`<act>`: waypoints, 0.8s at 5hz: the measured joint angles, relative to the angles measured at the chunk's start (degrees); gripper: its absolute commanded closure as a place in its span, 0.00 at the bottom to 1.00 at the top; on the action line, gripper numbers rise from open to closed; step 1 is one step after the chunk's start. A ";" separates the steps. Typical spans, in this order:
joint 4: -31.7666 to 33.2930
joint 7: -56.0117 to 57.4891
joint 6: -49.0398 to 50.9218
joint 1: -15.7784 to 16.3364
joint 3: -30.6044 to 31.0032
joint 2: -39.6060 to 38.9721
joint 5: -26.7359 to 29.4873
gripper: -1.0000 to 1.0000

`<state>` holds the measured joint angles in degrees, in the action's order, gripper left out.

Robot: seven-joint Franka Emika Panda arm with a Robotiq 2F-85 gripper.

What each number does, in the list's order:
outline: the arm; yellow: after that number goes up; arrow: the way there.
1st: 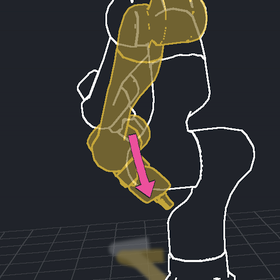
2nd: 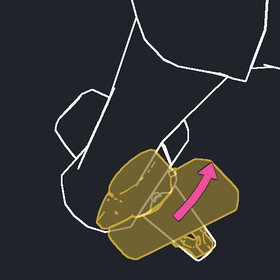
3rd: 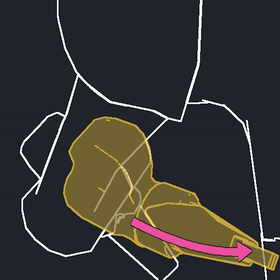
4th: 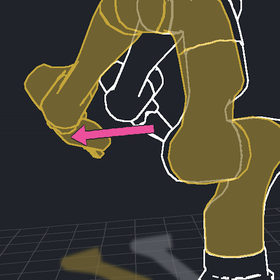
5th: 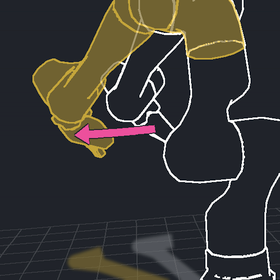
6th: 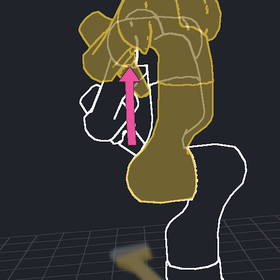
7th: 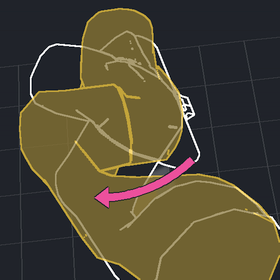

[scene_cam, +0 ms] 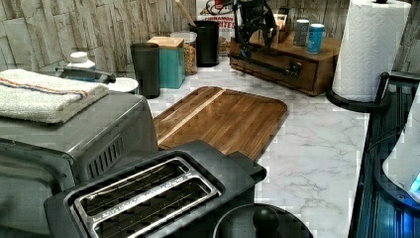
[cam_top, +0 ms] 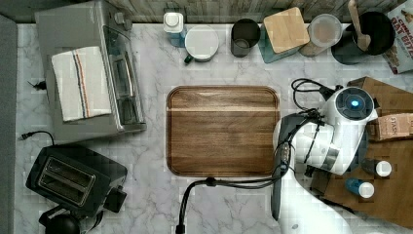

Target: Open the drawer.

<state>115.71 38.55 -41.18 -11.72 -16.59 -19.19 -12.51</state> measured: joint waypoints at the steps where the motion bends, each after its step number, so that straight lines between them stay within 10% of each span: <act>1: 2.24 0.00 -4.45 -0.27 -0.13 -0.84 0.00 0.00; 4: 5.15 -0.03 -12.53 -0.45 0.08 -1.64 3.35 0.00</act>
<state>120.86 38.52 -53.71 -12.17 -16.51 -20.83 -9.16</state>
